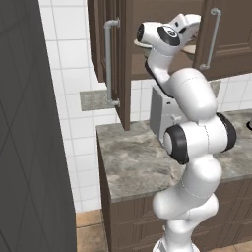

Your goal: Move the bowls from the cabinet to the plates on the dining table.

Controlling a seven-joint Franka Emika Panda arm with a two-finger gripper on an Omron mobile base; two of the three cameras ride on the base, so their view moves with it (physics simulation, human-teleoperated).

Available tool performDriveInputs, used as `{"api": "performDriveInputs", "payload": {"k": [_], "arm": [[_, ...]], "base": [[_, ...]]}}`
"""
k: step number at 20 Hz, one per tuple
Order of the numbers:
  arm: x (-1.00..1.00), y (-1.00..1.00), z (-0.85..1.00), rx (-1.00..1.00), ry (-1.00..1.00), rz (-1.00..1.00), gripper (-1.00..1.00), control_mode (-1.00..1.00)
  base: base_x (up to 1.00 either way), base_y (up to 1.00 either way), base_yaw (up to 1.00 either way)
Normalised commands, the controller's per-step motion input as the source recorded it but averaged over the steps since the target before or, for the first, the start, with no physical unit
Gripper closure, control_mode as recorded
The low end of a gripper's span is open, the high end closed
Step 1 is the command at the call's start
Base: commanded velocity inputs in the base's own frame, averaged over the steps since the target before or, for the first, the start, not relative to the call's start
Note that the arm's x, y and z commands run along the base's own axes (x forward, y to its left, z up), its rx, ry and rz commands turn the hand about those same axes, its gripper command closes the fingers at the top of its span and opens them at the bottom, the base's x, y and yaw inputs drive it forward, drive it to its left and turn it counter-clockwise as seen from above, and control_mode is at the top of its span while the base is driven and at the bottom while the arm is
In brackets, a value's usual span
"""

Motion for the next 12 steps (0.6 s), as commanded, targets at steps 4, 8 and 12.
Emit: {"api": "performDriveInputs", "payload": {"k": [4,8,12], "arm": [[-0.19,-0.60,0.01,-0.03,0.00,-0.14,1.00,-1.00],[-0.24,-0.61,0.00,-0.03,0.00,-0.15,1.00,-1.00],[-0.36,-0.60,0.00,-0.03,-0.04,-0.16,1.00,-1.00]], "base": [[0.00,0.00,0.00],[0.00,0.00,0.00],[0.00,0.00,0.00]]}}
